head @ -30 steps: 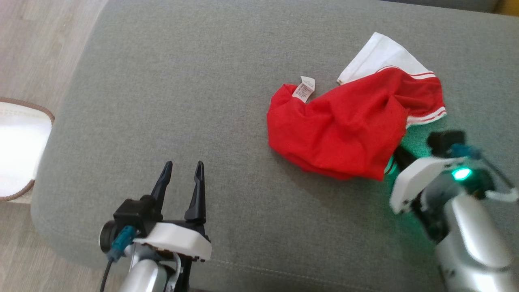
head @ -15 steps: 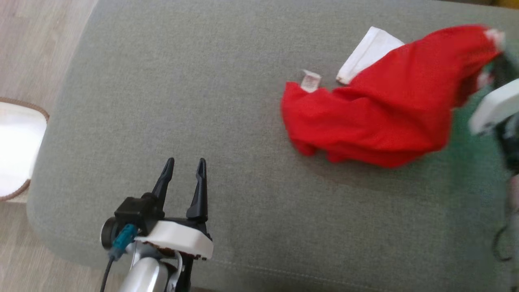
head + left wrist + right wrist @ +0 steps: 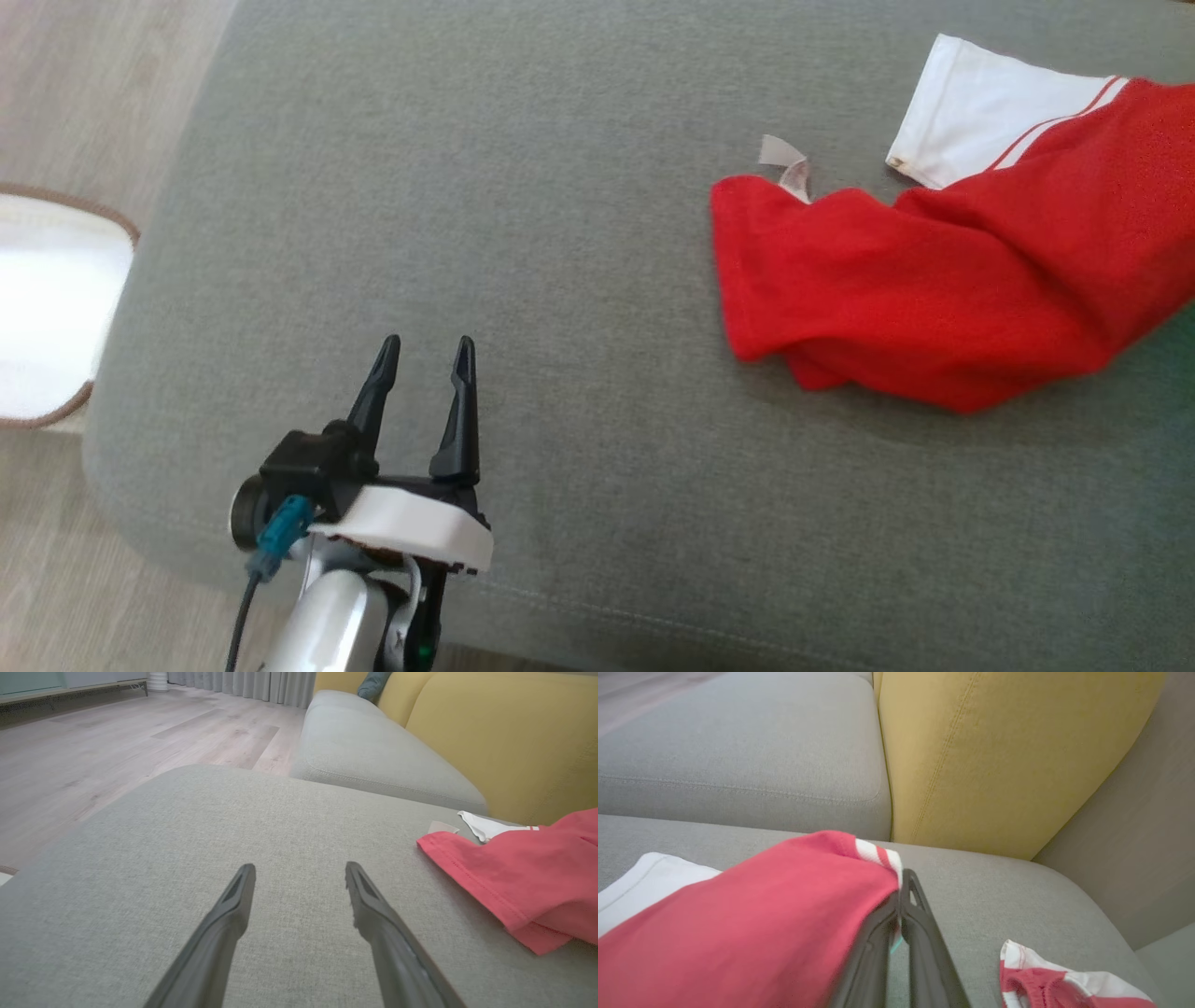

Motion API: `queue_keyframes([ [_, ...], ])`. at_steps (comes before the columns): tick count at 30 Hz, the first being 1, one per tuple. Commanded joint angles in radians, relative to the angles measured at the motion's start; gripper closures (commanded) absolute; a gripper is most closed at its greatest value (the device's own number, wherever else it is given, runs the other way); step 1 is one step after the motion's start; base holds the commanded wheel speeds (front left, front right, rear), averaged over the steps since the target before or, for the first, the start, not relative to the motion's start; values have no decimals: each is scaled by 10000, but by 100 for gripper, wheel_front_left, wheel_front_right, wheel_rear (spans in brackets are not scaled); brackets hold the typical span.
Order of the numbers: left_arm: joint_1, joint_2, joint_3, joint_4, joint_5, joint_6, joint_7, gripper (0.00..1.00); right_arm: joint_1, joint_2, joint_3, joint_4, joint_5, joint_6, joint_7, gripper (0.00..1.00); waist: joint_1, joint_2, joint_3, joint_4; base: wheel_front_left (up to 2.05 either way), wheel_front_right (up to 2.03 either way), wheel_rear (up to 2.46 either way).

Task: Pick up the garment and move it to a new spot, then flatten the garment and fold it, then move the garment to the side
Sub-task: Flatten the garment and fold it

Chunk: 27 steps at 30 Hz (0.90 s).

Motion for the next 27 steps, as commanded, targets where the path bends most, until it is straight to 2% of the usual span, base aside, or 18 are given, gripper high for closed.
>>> queue_keyframes([
  [1,-167,2,316,-298,62,56,-124,0,-446,105,35,-301,-261,65,-604,0,-1,0,-121,-188,0,0,0],
  [5,-92,2,328,-260,113,25,-124,0,-424,485,311,-55,-160,65,-1013,0,-1,0,-298,-460,0,0,0],
  [9,29,2,354,-207,177,-16,-124,0,-272,674,1315,-208,395,65,-1376,0,-1,0,-583,-847,0,0,0],
  [14,201,2,378,-148,239,-41,-124,0,330,593,3771,-1362,1788,65,-1213,0,-1,0,-897,-1198,0,0,0],
  [18,265,2,350,-117,258,-76,-124,0,1199,213,6170,-3004,3292,65,-510,0,-1,0,-1020,-1261,0,0,0],
  [22,265,2,282,-96,248,-107,-124,0,2075,-546,8546,-4716,4592,65,470,0,-1,0,-1073,-1128,0,0,0],
  [27,257,1,249,-117,212,-94,-124,0,2609,-1458,10451,-5883,5659,65,1247,0,-1,0,-1036,-842,0,0,0],
])
